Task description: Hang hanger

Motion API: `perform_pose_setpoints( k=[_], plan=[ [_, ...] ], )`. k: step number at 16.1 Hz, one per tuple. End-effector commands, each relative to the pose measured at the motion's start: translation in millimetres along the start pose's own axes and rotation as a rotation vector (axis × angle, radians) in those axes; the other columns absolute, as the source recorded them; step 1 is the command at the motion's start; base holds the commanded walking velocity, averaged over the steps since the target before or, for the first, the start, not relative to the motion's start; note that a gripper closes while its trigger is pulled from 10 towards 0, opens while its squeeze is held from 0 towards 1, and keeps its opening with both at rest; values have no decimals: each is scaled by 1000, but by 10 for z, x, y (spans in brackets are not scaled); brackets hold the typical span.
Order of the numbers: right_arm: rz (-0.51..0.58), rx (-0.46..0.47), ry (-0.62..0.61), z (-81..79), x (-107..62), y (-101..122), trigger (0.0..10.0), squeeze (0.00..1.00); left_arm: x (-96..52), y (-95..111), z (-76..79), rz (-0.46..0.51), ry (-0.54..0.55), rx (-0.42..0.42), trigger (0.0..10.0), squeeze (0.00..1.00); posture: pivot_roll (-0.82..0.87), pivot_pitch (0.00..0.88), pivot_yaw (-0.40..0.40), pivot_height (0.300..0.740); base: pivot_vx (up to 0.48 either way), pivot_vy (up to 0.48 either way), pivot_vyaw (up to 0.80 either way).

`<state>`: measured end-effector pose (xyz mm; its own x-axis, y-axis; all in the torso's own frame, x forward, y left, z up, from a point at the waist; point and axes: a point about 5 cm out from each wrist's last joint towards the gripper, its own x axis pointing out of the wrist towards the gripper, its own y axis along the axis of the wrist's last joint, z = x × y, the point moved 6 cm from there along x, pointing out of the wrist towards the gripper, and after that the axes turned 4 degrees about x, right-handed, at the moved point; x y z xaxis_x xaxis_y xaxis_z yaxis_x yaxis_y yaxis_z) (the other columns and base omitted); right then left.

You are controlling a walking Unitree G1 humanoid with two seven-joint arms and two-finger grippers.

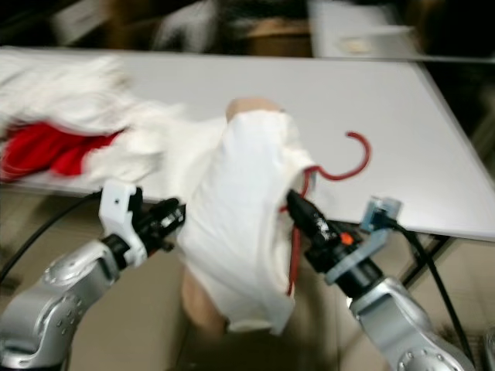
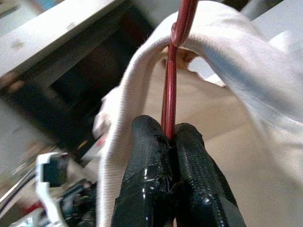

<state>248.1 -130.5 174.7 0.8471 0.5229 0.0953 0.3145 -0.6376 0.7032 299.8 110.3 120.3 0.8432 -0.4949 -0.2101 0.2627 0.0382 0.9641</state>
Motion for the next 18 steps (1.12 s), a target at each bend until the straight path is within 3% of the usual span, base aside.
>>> perform_pose_setpoints(
  k=[1, 3, 7, 9, 15, 18],
  plan=[
    [-18, 7, 37, -70, 26, -26, 10000, 0, -25, 62, -75, 23, 35, 17, 10000, 0, -26, 29, 89, 740, 0, 0, 800],
    [-52, -23, 22, -51, 41, -85, 10000, 0, -53, 37, -79, 13, 45, 18, 10000, 0, -33, 50, 71, 740, 0, 0, 800],
    [-124, -68, -16, 25, 37, -219, 10000, 0, -66, -73, 56, -17, 38, 75, 10000, 0, -16, 63, 74, 740, 0, 0, 800],
    [-121, -70, -30, 36, 82, -253, 10000, 0, -62, -88, 78, -32, 21, 114, 10000, 0, -15, 67, 74, 740, 0, 0, 800],
    [-103, -67, -70, 80, 116, -293, 10000, 0, -52, -23, -16, -8, 76, 94, 10000, 0, -10, 77, 82, 740, 0, 0, 800],
    [-97, -79, -87, 125, 132, -281, 10000, 0, -34, -39, 47, -9, 64, 109, 10000, 0, -1, 66, 99, 740, 0, 0, 800]
  ],
)
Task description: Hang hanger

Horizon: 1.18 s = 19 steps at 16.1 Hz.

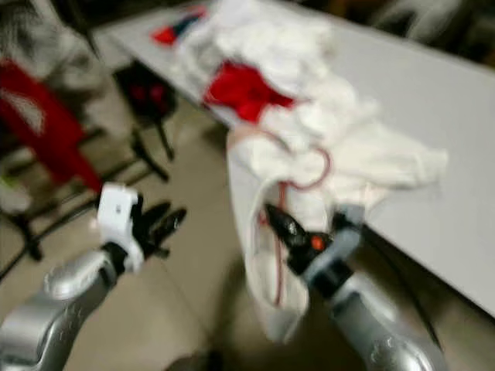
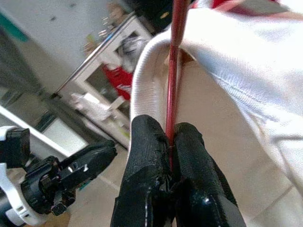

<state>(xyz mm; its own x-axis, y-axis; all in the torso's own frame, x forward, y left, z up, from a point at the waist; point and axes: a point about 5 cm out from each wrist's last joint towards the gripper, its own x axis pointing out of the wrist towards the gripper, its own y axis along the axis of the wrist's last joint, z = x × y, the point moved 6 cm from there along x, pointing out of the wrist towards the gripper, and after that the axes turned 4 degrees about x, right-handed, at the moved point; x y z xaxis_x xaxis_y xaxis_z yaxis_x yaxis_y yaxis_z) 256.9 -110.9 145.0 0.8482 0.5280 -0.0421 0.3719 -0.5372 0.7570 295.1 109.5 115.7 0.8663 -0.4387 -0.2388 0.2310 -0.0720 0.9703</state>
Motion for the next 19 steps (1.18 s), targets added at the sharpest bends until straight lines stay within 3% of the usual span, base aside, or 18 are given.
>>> perform_pose_setpoints(
  k=[1, 6, 13, 19],
  plan=[
    [21, -21, -27, 47, 16, 49, 10000, 0, 40, 27, 78, 9, -31, 22, 10000, 0, -5, 63, 107, 740, 0, 0, 800],
    [58, -102, -332, 482, -8, 71, 10000, 0, 130, 40, 17, 4, -21, 40, 10000, 0, -34, 71, 127, 740, 0, 0, 800],
    [33, -188, -411, 585, -4, 41, 10000, 0, 160, -11, 117, -4, -36, 67, 10000, 0, -33, 80, 114, 740, 0, 0, 800],
    [41, -256, -458, 642, 53, 84, 10000, 0, 210, 8, 75, 4, -14, 74, 10000, 0, -35, 65, 119, 740, 0, 0, 800]
  ],
)
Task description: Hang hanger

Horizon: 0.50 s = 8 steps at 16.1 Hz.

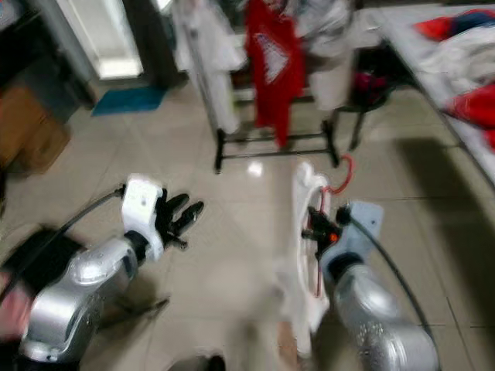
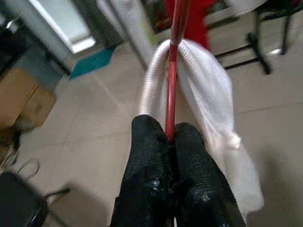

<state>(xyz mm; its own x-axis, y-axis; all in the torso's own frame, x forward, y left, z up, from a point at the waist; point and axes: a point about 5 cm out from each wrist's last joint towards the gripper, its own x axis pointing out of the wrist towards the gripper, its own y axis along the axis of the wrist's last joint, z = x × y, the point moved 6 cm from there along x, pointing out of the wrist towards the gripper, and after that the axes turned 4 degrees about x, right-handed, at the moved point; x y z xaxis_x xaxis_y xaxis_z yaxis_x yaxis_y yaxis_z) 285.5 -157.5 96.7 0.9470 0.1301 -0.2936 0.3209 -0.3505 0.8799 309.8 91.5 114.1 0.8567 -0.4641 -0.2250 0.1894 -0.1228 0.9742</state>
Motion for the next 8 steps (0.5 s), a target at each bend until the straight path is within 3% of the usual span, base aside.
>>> perform_pose_setpoints(
  k=[1, 3, 5, 6, 7, 8],
  plan=[
    [47, -27, 13, -61, 4, 119, 10000, 0, 3, -24, -19, -11, 13, 12, 10000, 0, -36, 64, 121, 740, 0, 0, 800],
    [71, -100, -13, -41, 33, 177, 10000, 0, 18, -30, -4, -14, 7, 22, 10000, 0, -35, 64, 125, 740, 0, 0, 731],
    [78, -120, 55, -154, 34, 231, 10000, 0, 23, -68, -34, -34, 13, 51, 10000, 0, -35, 64, 125, 740, 0, 0, 0],
    [73, -162, 98, -209, 25, 248, 10000, 0, 13, -53, -89, -17, 2, 15, 10000, 682, -34, 58, 127, 740, 0, 0, 0],
    [69, -175, 112, -224, 21, 257, 10000, 0, 9, -46, -147, -18, 13, 3, 10000, 1000, -34, 58, 127, 740, 0, 0, 0],
    [71, -199, 136, -247, 16, 294, 10000, 0, 12, -7, -264, -10, 32, -3, 10000, 1000, -31, 56, 125, 740, 0, 0, 0]
  ],
)
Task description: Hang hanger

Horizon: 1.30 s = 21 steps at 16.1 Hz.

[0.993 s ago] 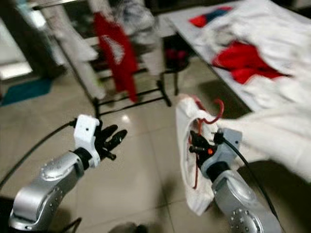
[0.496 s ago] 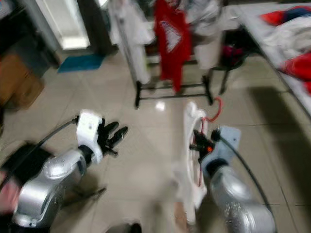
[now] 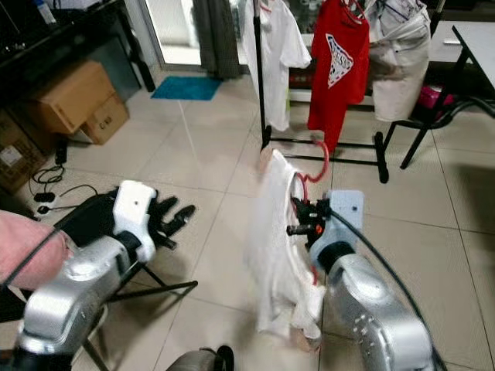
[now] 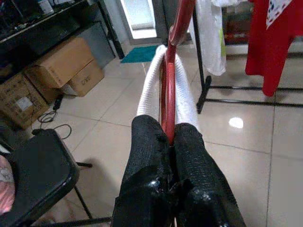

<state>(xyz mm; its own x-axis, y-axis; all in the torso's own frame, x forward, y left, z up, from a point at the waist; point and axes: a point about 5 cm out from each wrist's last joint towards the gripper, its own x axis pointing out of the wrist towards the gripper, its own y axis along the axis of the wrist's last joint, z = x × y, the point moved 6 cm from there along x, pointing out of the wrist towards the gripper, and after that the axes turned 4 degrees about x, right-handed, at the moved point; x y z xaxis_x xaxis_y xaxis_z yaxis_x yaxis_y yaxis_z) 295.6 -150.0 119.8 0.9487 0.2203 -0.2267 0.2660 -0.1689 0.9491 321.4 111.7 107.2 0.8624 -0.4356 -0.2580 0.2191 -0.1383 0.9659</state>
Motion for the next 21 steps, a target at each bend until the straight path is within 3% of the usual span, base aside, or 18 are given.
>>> perform_pose_setpoints(
  k=[1, 5, 6, 7, 9, 11, 12, 13, 17, 21],
  plan=[
    [34, -23, 46, -90, -6, 131, 10000, 0, 11, 96, -97, 26, 6, 23, 10000, 1000, -30, 53, 123, 740, 0, 0, 0],
    [33, -28, 127, -248, -3, 199, 10000, 0, 160, 258, 20, 64, -84, 67, 10000, 1000, -41, 33, 127, 740, 0, 0, 0],
    [33, -23, 151, -286, -16, 208, 10000, 0, 184, 264, -10, 66, -76, 68, 10000, 1000, -44, 30, 129, 740, 0, 0, 0],
    [32, -23, 201, -351, -49, 229, 10000, 0, 212, 273, -112, 67, -52, 75, 10000, 1000, -47, 27, 128, 740, 0, 0, 0],
    [9, -24, 323, -461, -164, 251, 10000, 0, 213, 333, -504, 60, 31, 119, 10000, 1000, -47, 22, 125, 740, 0, 0, 0],
    [-5, -25, 388, -506, -231, 256, 10000, 0, 216, 429, -645, 79, 43, 128, 10000, 1000, -45, 22, 124, 740, 0, 0, 0],
    [-11, -15, 444, -536, -298, 270, 10000, 0, 220, 512, -704, 103, 34, 124, 10000, 165, -45, 22, 124, 740, 0, 0, 0],
    [-17, -10, 492, -554, -356, 288, 10000, 0, 233, 549, -710, 117, 1, 114, 10000, 0, -46, 16, 129, 740, 0, 0, 0],
    [-1, 17, 576, -597, -462, 384, 10000, 0, 291, 427, -589, 72, -129, 32, 10000, 0, -51, 12, 132, 740, 0, 0, 0],
    [10, 53, 659, -667, -577, 454, 10000, 0, 321, 311, -631, 45, -153, -58, 10000, 0, -50, 19, 126, 740, 0, 0, 0]
  ],
)
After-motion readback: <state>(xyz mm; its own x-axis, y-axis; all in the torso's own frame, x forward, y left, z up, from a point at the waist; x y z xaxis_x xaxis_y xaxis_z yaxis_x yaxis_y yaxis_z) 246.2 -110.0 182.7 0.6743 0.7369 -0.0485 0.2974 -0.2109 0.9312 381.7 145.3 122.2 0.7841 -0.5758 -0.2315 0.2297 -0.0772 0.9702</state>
